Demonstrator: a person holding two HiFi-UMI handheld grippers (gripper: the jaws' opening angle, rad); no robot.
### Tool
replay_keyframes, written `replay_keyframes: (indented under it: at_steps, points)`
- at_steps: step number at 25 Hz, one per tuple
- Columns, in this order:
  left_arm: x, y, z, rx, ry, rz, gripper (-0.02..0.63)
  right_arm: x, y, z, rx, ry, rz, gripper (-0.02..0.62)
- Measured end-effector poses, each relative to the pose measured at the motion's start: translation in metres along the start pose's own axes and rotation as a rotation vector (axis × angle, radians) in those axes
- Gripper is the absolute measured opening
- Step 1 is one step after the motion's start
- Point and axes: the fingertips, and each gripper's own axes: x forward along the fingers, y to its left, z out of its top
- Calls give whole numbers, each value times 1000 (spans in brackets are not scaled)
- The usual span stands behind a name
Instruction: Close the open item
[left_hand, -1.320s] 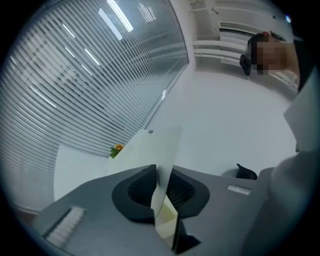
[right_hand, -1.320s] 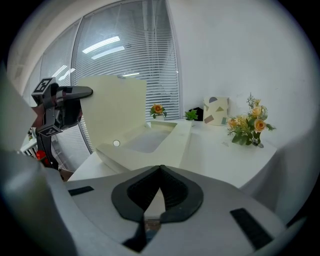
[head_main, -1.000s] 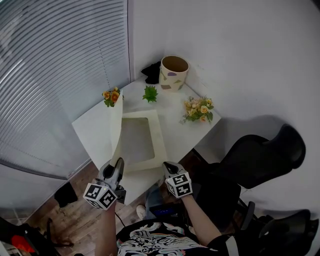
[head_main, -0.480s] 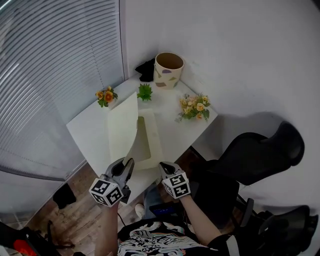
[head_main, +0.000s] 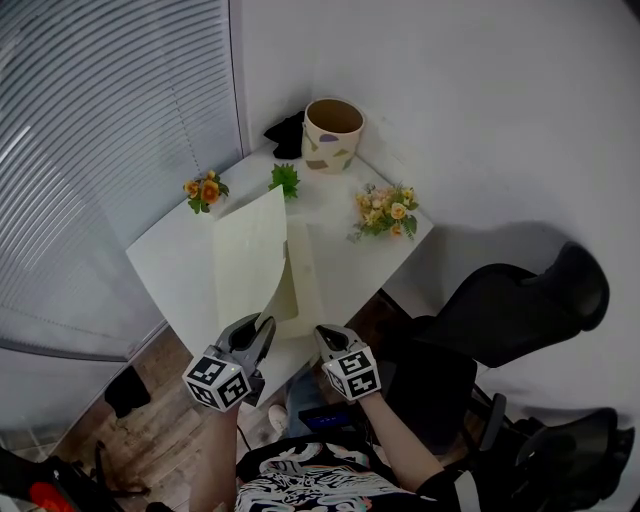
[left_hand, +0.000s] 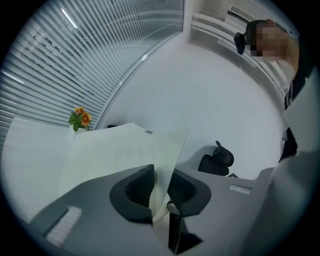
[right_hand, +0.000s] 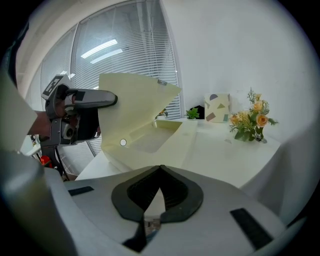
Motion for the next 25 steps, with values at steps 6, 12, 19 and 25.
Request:
replay_keyframes:
  at_steps: [6,12,19,25]
  points:
    - [7,0,-7,-1,27,-20,61,1,1,0,-2,7,5,3]
    - [20,-3,-20,0,83,-38,67,1,1,-1,6,7,11,3]
    - [34,-4,-38,9,160,-52,72,1,2,-1,-2,16,30,3]
    - [43,-2,-52,24,237,-54,77,0,2,0,13,15,36,3]
